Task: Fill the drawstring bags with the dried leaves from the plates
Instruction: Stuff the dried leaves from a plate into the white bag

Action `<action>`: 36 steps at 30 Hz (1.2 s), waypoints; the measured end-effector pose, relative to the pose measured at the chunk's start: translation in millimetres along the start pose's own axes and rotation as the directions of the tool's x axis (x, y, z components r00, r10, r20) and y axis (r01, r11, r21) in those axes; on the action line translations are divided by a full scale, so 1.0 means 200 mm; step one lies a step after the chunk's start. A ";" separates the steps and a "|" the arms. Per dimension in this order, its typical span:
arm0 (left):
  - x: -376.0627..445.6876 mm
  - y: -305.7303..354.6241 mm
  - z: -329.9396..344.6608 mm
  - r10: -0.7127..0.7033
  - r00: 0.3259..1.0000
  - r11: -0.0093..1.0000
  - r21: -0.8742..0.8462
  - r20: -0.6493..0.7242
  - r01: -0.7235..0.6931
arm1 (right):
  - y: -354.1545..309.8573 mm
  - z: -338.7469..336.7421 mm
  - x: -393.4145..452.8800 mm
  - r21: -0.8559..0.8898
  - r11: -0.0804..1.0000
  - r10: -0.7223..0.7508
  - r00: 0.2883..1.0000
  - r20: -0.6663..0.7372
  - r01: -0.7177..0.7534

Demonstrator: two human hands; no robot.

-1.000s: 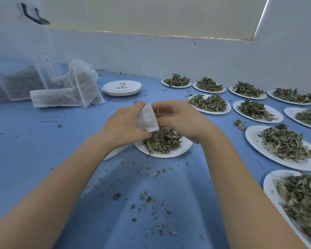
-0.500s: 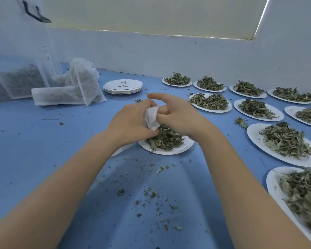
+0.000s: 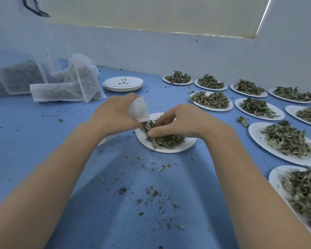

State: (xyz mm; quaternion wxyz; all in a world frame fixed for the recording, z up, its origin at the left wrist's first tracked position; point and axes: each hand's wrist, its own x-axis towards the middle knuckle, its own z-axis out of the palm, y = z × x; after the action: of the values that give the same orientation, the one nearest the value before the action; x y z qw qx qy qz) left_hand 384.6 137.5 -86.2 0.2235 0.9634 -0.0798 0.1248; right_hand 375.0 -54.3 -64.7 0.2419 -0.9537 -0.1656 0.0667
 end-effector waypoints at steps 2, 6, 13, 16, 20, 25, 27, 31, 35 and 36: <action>0.00 0.00 0.00 -0.003 1.000 1.000 -0.006 -0.017 0.003 | -0.01 0.02 0.01 -0.073 0.997 -0.009 1.000 0.011 0.010; 0.00 0.01 0.00 0.008 1.000 1.000 -0.011 -0.015 -0.008 | -0.02 0.05 0.03 -0.167 0.983 -0.083 0.996 -0.044 0.074; 0.00 0.01 0.01 0.013 0.999 1.000 0.016 0.034 -0.013 | 0.02 -0.03 0.01 -0.054 0.994 -0.106 0.980 -0.166 0.098; 0.00 0.01 0.00 0.022 0.999 0.999 0.034 0.035 -0.023 | 0.05 -0.07 -0.02 0.035 0.994 -0.090 0.971 -0.220 0.100; -0.01 0.02 0.01 0.069 0.997 0.993 0.089 0.040 -0.072 | 0.07 -0.09 -0.02 0.085 0.987 -0.107 0.951 -0.291 0.137; 0.00 0.01 0.04 0.108 0.993 0.985 0.134 0.037 -0.112 | 0.05 -0.08 -0.01 0.082 0.979 -0.143 0.913 -0.381 0.187; 0.00 0.02 0.05 0.123 0.992 0.987 0.098 0.019 -0.124 | 0.03 -0.06 0.00 0.063 0.980 -0.155 0.920 -0.360 0.189; -0.01 0.07 0.08 0.162 0.986 0.986 -0.043 -0.039 -0.163 | -0.03 -0.01 0.01 0.049 0.967 -0.222 0.923 -0.314 0.249; -0.02 0.10 0.09 0.146 0.986 0.969 -0.189 -0.077 -0.158 | -0.05 0.01 0.01 0.120 0.951 -0.226 0.906 -0.358 0.285; -0.02 0.10 0.09 0.138 0.987 0.963 -0.221 -0.079 -0.152 | -0.05 0.01 0.01 0.171 0.941 -0.220 0.914 -0.340 0.291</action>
State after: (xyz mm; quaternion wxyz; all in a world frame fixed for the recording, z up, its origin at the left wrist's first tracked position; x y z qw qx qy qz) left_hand 379.8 111.6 -95.4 0.3243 0.9189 -0.1565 0.1611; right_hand 372.9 -44.6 -60.8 0.3752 -0.8895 -0.2403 -0.1016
